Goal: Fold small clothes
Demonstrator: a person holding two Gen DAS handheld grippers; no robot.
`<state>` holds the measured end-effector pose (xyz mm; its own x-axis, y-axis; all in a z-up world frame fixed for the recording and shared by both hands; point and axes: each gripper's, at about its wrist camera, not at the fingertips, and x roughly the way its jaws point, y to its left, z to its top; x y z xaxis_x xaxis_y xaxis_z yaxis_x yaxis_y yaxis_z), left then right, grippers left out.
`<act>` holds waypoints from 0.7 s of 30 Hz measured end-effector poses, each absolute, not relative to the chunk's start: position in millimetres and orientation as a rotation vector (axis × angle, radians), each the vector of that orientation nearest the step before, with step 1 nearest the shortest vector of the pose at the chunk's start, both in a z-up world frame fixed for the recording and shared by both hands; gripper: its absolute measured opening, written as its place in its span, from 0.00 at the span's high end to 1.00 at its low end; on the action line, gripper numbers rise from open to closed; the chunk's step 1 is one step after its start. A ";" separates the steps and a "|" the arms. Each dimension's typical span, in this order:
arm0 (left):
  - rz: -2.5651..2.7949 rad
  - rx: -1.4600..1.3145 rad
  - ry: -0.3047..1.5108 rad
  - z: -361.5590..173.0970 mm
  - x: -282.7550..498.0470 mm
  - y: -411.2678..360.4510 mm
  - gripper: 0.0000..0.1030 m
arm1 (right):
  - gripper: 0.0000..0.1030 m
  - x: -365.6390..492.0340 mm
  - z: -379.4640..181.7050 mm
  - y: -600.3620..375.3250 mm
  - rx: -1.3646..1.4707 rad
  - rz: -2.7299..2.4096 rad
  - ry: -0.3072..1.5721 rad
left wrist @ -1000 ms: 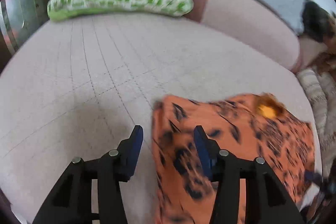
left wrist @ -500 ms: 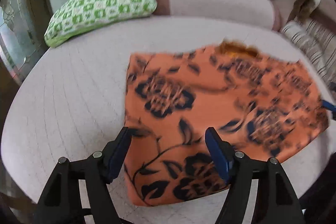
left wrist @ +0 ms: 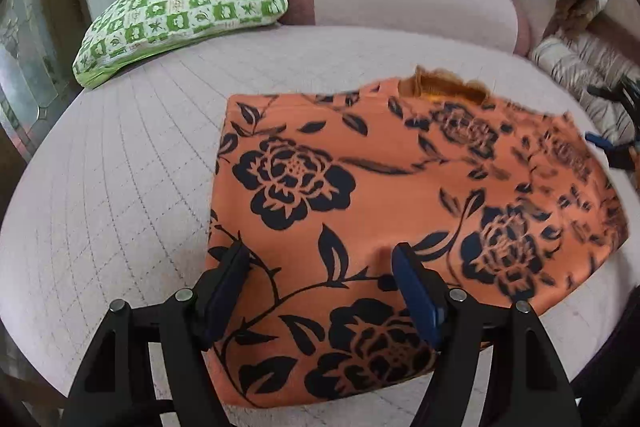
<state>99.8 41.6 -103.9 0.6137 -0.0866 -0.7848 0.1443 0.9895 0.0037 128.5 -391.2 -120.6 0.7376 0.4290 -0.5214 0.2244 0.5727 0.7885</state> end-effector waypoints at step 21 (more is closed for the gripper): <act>-0.021 -0.170 0.951 -102.1 75.6 92.2 0.25 | 0.19 -0.1 -112.3 -323.0 0.770 0.202 0.785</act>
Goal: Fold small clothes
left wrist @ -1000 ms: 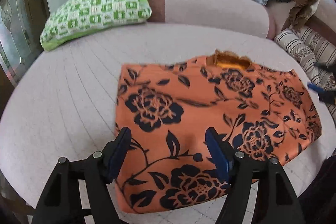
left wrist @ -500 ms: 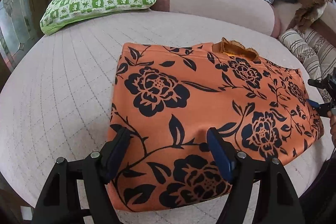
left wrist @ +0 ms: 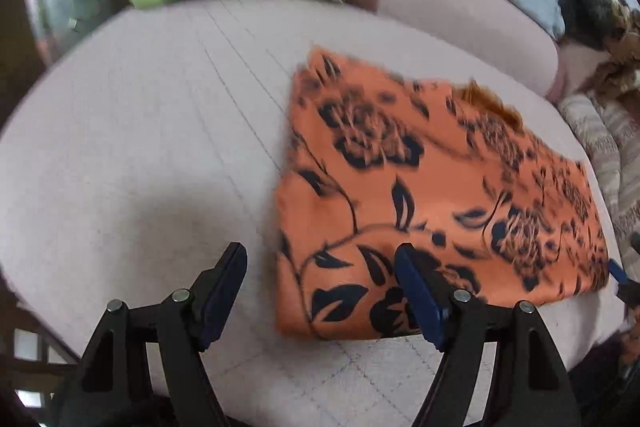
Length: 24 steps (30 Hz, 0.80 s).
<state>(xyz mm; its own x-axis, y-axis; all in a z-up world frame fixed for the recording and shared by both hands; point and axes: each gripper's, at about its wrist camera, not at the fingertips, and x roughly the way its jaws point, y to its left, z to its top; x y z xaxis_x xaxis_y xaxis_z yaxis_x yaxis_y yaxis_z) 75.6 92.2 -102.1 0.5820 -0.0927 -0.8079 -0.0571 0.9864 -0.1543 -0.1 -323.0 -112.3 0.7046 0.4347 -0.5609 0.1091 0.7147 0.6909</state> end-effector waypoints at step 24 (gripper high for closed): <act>-0.070 -0.041 0.850 -88.6 87.9 21.8 0.23 | 0.13 -48.7 -161.9 -372.0 1.154 0.084 0.811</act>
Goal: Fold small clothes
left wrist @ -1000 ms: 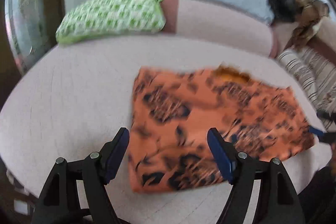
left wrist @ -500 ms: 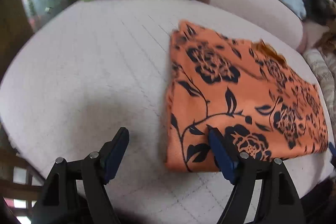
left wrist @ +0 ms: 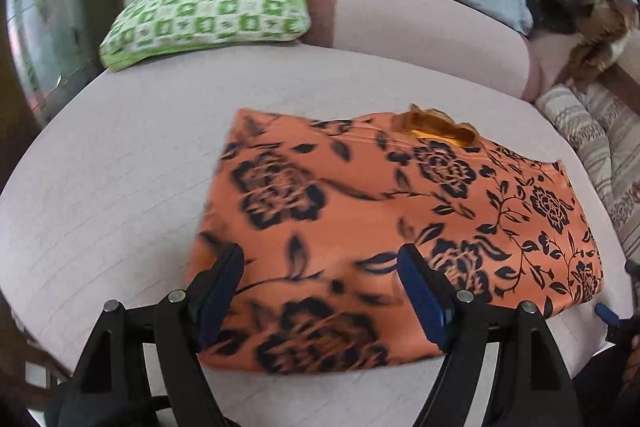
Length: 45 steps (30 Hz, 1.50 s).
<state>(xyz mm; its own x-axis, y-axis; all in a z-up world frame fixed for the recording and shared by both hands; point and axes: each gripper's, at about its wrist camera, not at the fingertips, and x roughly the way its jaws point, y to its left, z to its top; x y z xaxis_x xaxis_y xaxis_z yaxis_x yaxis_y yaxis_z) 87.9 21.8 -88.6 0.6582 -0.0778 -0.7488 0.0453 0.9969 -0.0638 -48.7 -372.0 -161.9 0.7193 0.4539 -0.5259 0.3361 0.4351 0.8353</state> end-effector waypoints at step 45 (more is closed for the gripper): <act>-0.177 0.134 0.910 -115.7 119.6 -60.9 0.12 | 0.22 16.2 -154.7 -340.3 1.005 -0.066 0.844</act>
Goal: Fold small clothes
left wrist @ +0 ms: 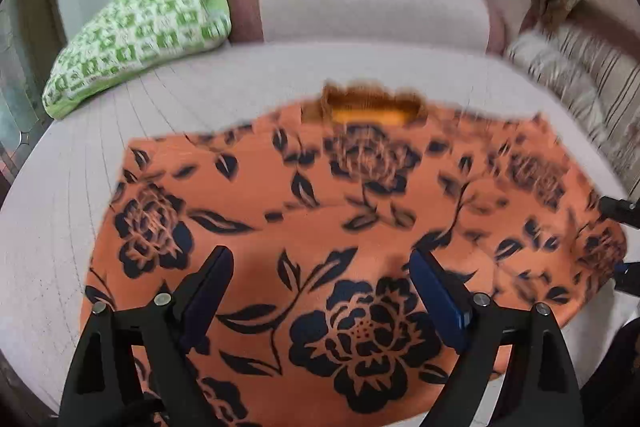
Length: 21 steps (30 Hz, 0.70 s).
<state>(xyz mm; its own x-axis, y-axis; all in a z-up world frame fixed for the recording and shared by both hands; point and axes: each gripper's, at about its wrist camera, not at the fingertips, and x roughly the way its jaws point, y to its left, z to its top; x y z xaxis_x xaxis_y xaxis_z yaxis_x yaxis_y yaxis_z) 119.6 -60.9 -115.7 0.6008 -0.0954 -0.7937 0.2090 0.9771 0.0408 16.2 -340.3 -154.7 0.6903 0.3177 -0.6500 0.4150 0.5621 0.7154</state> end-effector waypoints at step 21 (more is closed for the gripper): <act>-0.136 0.116 0.988 -116.9 124.9 -65.7 0.12 | 0.25 25.1 -148.1 -334.4 0.925 -0.084 0.849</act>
<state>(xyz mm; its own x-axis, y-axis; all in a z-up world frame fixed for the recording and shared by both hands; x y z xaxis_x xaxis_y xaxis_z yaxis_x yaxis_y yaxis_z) 124.9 -65.7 -116.9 0.5431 -0.0612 -0.8374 0.1669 0.9853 0.0363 25.1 -334.4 -148.1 0.6815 0.2804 -0.6760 0.4069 0.6226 0.6685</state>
